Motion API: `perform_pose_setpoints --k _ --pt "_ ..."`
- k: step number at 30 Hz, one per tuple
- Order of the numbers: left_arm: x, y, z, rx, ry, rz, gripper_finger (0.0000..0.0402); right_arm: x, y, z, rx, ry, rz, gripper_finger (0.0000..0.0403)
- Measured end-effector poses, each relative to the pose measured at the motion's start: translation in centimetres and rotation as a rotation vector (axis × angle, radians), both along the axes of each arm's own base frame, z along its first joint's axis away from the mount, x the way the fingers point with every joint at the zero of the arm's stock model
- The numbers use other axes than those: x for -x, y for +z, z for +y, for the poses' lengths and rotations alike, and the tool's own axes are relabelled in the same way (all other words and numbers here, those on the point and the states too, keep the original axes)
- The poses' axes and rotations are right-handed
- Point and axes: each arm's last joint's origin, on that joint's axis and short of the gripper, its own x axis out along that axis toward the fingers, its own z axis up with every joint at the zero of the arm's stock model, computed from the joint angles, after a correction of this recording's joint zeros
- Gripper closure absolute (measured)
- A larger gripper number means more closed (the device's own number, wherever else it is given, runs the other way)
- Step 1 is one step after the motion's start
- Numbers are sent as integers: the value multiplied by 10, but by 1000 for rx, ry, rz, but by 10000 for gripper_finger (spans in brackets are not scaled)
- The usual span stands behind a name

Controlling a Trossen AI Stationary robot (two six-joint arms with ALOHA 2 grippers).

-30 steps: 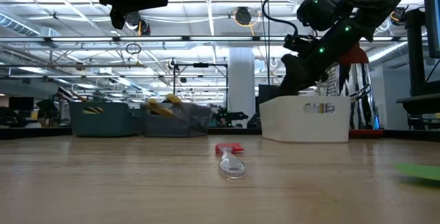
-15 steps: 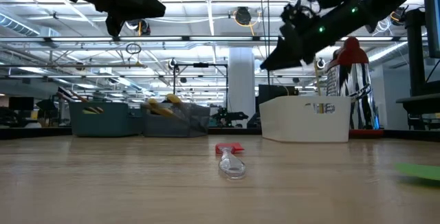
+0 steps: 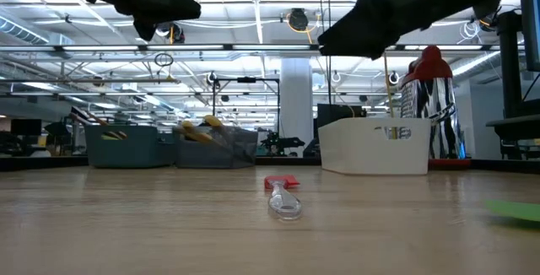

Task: Pick & Place Kitchen Items
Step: Put the green spatula into the white bin

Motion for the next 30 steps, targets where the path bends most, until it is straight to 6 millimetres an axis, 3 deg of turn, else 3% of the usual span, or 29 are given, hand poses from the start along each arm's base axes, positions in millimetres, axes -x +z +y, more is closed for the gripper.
perform_pose_setpoints --k 5,14,20,30 --pt "0 -1 -1 -29 -29 7 349 3 0 25 -22 92 -4 184" --pt "-8 -7 4 -61 24 22 289 7 -3 64 -156 203 -26 183" --pt "-11 -9 11 -21 70 24 264 -10 4 86 -156 243 25 183" --pt "-11 -9 13 6 88 18 261 -49 -5 124 -282 311 334 183"
